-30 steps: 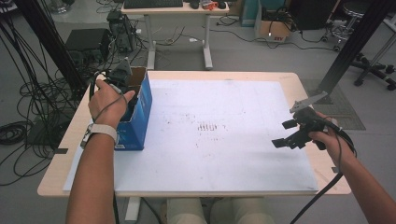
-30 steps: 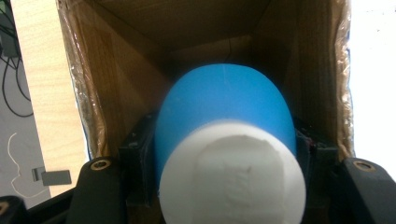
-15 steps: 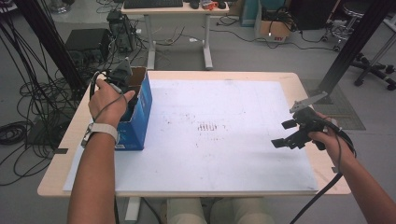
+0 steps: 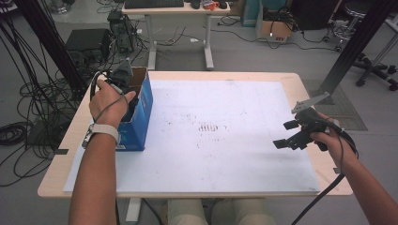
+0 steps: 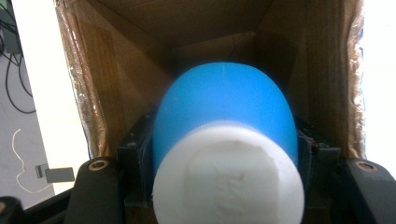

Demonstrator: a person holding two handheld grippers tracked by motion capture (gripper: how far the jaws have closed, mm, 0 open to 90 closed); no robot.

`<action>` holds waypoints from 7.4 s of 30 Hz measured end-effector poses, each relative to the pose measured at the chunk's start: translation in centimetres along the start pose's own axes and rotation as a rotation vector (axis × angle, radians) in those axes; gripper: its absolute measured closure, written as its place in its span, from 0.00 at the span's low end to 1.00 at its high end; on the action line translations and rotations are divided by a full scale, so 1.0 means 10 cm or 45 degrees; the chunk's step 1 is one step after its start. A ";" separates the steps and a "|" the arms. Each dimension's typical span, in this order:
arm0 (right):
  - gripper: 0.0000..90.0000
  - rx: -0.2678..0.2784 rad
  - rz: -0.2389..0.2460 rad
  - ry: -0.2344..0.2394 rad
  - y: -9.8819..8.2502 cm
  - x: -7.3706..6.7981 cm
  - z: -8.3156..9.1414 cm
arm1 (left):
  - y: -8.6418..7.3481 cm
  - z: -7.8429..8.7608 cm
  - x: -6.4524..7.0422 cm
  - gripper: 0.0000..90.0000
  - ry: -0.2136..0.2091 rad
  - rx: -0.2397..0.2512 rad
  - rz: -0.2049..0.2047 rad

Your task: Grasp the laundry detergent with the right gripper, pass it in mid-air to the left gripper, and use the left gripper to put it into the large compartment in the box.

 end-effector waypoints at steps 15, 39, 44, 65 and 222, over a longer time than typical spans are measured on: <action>0.05 -0.010 -0.016 -0.001 -0.01 0.00 0.02 | 0.00 0.00 -0.01 0.41 -0.014 0.007 0.013; 0.05 -0.001 -0.002 0.004 -0.01 0.00 0.01 | 0.00 0.01 -0.02 0.41 -0.014 0.012 0.012; 0.05 -0.006 -0.011 0.002 -0.01 0.00 0.02 | -0.01 0.01 -0.01 0.41 -0.020 0.002 0.015; 0.05 0.010 0.005 0.004 0.00 0.00 0.03 | -0.01 0.01 -0.01 0.41 -0.011 0.014 0.020; 0.05 -0.021 0.035 0.004 0.07 -0.21 0.42 | -0.54 1.34 1.78 0.11 -0.425 0.370 -0.954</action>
Point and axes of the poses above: each handheld gripper's, and its own axes: z roughly backward along the jaws, y roughly out of its top, x roughly to its right, the point moved 7 cm from there along -z, roughly forward along the jaws, and after that the axes turned 1 degree about -y, right-handed, at the moved point
